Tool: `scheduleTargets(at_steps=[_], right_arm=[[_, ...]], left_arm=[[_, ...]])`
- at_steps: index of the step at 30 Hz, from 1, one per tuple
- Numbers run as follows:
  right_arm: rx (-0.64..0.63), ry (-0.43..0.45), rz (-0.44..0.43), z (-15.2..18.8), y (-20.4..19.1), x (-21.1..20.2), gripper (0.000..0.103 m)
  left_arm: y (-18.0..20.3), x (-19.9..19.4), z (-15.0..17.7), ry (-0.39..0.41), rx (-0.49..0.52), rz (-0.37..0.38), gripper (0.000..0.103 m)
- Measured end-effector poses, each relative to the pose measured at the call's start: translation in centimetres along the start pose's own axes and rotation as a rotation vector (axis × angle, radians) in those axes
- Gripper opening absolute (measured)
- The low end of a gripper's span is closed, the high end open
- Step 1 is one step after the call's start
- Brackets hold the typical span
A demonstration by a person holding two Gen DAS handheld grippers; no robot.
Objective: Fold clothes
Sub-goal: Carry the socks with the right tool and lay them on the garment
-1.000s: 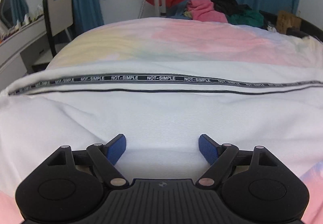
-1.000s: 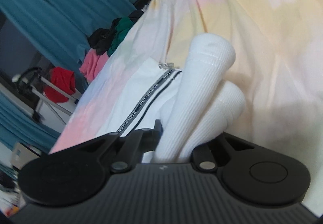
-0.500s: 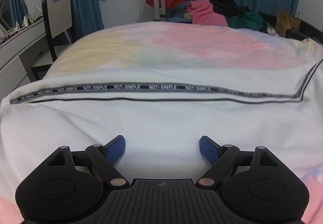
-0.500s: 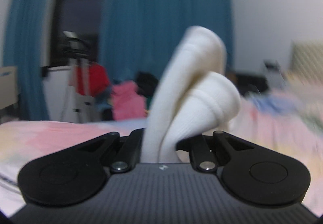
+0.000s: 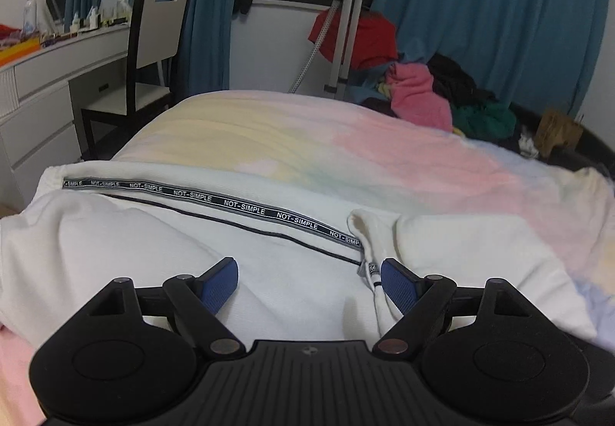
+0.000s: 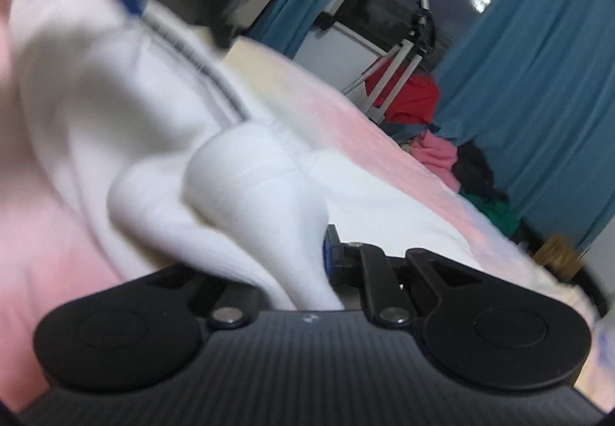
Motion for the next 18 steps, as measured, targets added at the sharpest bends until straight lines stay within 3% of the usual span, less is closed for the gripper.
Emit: scheduleTargets(at_steps=[6, 9, 13, 16, 18], right_arm=[[0.129, 0.018, 0.020, -2.2, 0.7, -1.5, 0.012], [0.213, -0.018, -0.003, -2.8, 0.4, -0.4, 0.014], [0.196, -0.019, -0.036, -2.9, 0.0, -0.2, 0.020], [0.256, -0.015, -0.146, -3.3, 1.0, -1.6, 0.044], [0.347, -0.030, -0.233, -2.9, 2.0, -3.3, 0.070]], left_arm=[[-0.9, 0.2, 0.0, -0.032, -0.089, 0.091, 0.083], [-0.5, 0.5, 0.2, -0.032, -0.096, 0.126, 0.083], [0.7, 0.9, 1.0, -0.028, -0.070, 0.163, 0.083], [1.6, 0.9, 1.6, -0.035, -0.056, 0.201, 0.083], [1.9, 0.8, 1.9, -0.036, -0.049, 0.212, 0.083]])
Point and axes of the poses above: each gripper's, at about its wrist camera, not at the fingertips, and x roughly the way its jaws point, y to its right, z to its underside, the point moved 4 cm from there along x, roughly the way its jaws point, and after that the axes turned 12 degrees about -z, right-handed, at the moved point
